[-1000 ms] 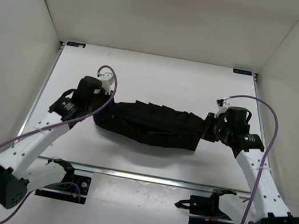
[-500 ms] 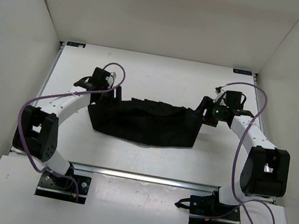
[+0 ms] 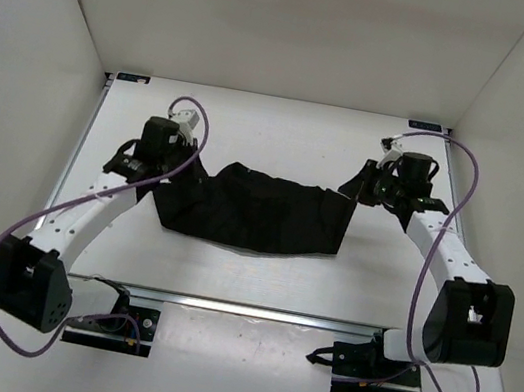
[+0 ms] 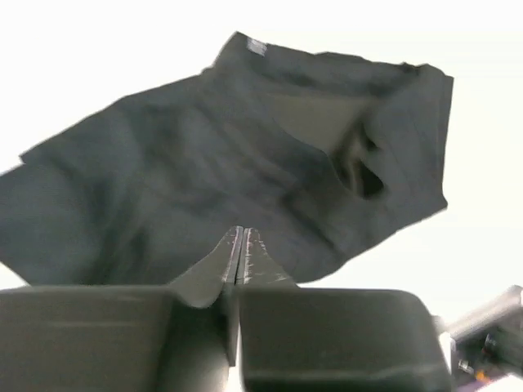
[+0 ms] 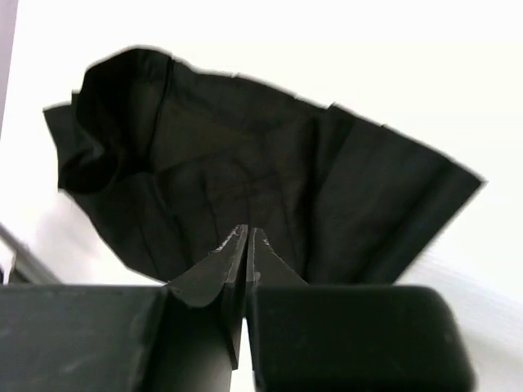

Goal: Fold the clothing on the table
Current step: Fold the skirt

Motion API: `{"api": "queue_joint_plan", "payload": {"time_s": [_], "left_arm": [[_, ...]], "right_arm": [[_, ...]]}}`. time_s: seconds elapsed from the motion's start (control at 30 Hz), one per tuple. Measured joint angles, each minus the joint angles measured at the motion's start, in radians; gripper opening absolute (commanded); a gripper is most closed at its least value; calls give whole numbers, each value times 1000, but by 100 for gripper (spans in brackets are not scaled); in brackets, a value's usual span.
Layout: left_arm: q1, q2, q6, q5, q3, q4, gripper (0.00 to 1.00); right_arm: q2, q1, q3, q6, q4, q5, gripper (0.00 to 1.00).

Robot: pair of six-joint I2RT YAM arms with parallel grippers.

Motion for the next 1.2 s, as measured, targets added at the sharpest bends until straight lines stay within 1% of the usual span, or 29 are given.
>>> {"api": "queue_joint_plan", "payload": {"time_s": [0.07,0.13,0.23,0.3,0.47,0.5,0.67,0.8,0.97,1.2], "left_arm": [[-33,-42,-31,34,-71,53,0],[-61,-41,-66,82,-140,115,0],[-95,3,-124,157,-244,204,4],[-108,42,-153,201,-278,240,7],[-124,120,-217,323,-281,395,4],[-128,137,-233,344,-272,435,5],[-142,248,-285,414,-208,592,0],[-153,357,-285,389,-164,623,0],[-148,467,-253,270,-108,546,0],[-98,518,-230,119,-50,455,0]], "right_arm": [[21,24,-16,7,16,-13,0],[56,56,-22,8,34,-28,0],[117,102,-28,17,69,-68,1],[161,129,-27,23,93,-88,0],[299,174,35,31,106,-130,0],[327,182,56,30,109,-133,0],[437,202,150,25,110,-134,0],[500,203,193,8,89,-117,0],[549,195,205,-20,46,-64,0],[603,174,282,-59,-53,5,0]]}}
